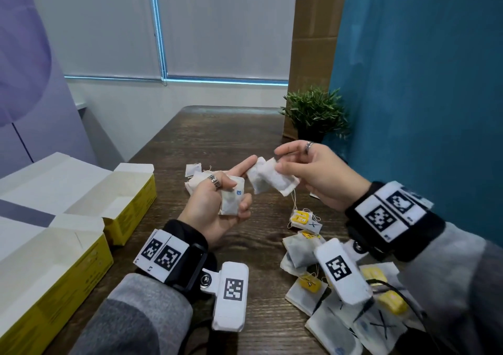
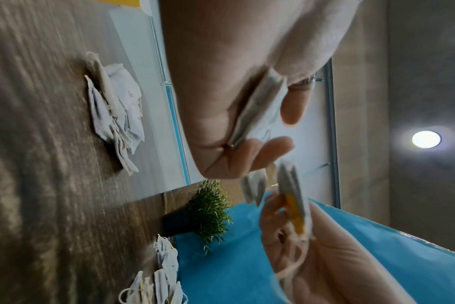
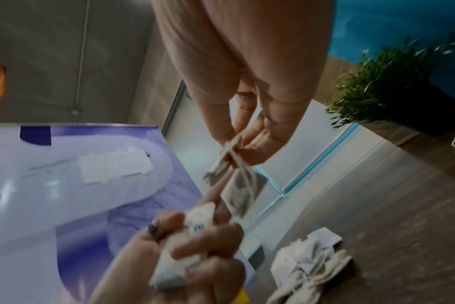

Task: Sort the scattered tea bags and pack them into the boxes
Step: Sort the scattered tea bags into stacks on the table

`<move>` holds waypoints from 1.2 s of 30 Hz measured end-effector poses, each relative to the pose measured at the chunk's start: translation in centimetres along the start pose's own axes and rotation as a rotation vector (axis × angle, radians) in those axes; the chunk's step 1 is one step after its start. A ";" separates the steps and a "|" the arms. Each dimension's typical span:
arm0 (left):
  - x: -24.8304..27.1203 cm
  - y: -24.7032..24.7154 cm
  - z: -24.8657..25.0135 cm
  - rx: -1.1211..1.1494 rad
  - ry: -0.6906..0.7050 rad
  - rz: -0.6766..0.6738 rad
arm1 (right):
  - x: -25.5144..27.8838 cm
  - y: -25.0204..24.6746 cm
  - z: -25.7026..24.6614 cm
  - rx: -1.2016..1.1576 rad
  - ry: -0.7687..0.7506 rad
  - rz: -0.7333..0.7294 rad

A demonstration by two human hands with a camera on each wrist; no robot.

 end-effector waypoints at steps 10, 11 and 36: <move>-0.1 -2.1 2.9 0.086 0.176 0.239 | -4.7 1.0 0.9 0.308 0.018 0.051; 0.0 -3.1 3.8 0.123 0.242 0.341 | -5.7 0.6 1.1 0.305 0.038 0.097; -1.2 -2.4 1.5 -0.255 0.213 0.418 | -2.1 -3.5 2.8 0.809 0.385 -0.581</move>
Point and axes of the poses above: each hand's wrist, its own x-axis away from the middle knuckle, its own y-axis out of the palm, z = x × y, the point moved 3 cm from there along -x, towards the middle knuckle, and after that the axes turned 15 degrees about x, right-handed, at the moved point
